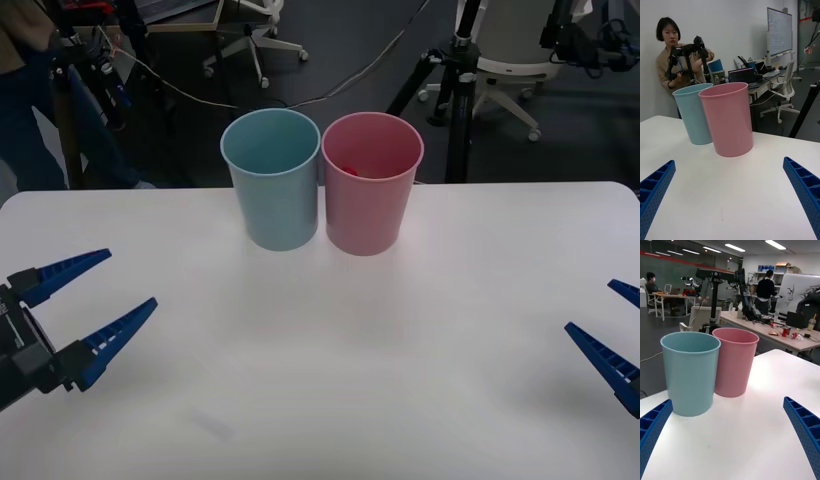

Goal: Grasp the object on the table and drop it into the matching bin: aluminum can to the light blue bin, PET bottle to the pink bin.

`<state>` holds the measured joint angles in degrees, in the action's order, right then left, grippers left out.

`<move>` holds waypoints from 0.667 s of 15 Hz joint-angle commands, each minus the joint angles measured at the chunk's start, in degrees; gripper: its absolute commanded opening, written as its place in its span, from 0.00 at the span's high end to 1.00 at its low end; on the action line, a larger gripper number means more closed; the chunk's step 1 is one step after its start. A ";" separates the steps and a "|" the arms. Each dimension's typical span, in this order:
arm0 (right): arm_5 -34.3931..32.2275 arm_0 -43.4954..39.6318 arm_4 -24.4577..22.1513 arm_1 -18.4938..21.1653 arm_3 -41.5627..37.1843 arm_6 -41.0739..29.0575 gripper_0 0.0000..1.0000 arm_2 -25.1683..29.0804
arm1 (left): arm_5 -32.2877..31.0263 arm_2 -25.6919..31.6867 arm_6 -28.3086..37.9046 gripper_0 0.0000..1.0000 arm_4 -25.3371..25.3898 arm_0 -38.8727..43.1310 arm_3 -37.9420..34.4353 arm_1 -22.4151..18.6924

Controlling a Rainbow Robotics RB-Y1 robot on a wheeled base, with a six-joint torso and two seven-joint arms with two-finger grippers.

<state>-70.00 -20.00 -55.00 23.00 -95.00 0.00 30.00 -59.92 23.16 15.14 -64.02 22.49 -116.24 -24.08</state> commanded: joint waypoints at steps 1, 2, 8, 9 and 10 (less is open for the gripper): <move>0.00 0.00 0.00 0.00 0.00 0.00 0.00 0.00 | -3.71 2.42 -2.30 0.00 0.74 3.61 -0.04 1.93; 0.00 0.00 0.00 0.00 0.00 0.00 0.00 0.00 | -3.71 2.50 -4.32 0.00 1.18 5.02 -0.04 2.63; 0.00 0.00 0.00 0.00 0.00 0.00 0.00 0.00 | -3.89 2.50 -7.75 0.00 3.29 11.26 0.05 3.69; 0.00 0.00 0.00 0.00 0.00 0.00 0.00 0.00 | -3.89 2.50 -7.93 0.00 3.29 11.61 0.14 3.69; 0.00 0.00 0.00 0.00 0.00 0.00 0.00 0.00 | -3.89 2.50 -7.93 0.00 3.29 11.61 0.14 3.69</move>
<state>-70.00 -20.00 -55.00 23.00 -95.00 0.00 30.00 -63.82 25.66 7.24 -60.75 34.06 -116.14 -20.39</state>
